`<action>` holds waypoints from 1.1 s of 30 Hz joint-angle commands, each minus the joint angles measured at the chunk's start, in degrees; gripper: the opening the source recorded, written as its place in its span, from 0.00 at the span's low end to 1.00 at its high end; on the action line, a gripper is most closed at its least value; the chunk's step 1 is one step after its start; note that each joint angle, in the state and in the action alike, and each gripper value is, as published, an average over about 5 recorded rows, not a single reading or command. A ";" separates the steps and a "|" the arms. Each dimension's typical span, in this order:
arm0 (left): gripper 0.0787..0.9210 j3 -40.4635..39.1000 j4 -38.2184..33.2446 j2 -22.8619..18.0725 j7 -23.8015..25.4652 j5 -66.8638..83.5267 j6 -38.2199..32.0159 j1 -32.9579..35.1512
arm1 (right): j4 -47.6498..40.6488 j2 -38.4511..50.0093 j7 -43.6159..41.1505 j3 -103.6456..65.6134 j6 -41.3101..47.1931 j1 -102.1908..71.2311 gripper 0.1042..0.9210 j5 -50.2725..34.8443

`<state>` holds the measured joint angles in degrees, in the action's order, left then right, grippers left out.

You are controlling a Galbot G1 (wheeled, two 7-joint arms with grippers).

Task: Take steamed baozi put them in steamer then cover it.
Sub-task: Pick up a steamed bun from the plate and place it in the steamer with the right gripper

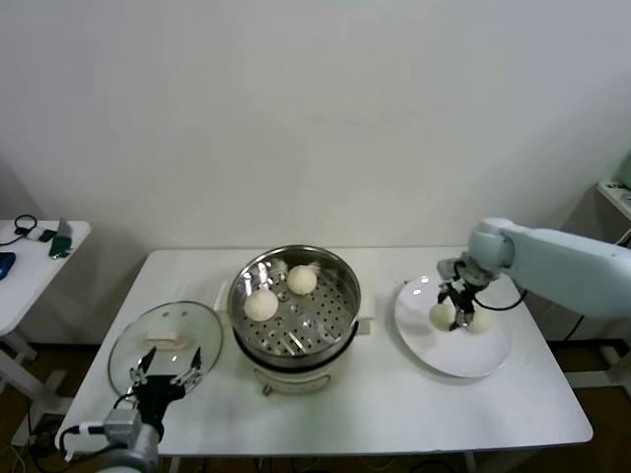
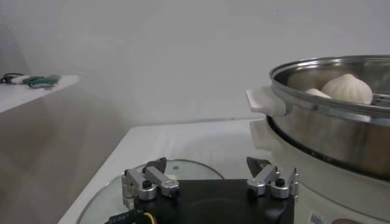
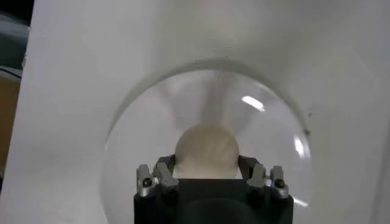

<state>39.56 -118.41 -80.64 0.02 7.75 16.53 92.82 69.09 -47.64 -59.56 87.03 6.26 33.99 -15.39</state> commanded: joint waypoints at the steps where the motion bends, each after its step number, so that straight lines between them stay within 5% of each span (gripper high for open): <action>1: 0.88 0.09 -0.38 0.14 0.01 -0.07 -0.05 0.31 | 5.94 -7.55 -4.48 7.22 -12.95 26.93 0.71 -3.14; 17: 0.88 0.16 -2.13 -1.26 -0.15 -2.57 0.19 0.33 | 25.19 -27.28 -2.15 -1.97 -19.00 24.24 0.71 1.97; 33: 0.88 1.95 -2.84 -1.64 -0.65 -2.47 0.12 0.45 | 19.14 -32.49 0.28 0.45 -16.82 6.26 0.71 14.53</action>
<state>41.35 -121.20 -82.26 -0.46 5.42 16.73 93.24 88.94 -76.01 -60.17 87.13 -10.29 48.06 -6.98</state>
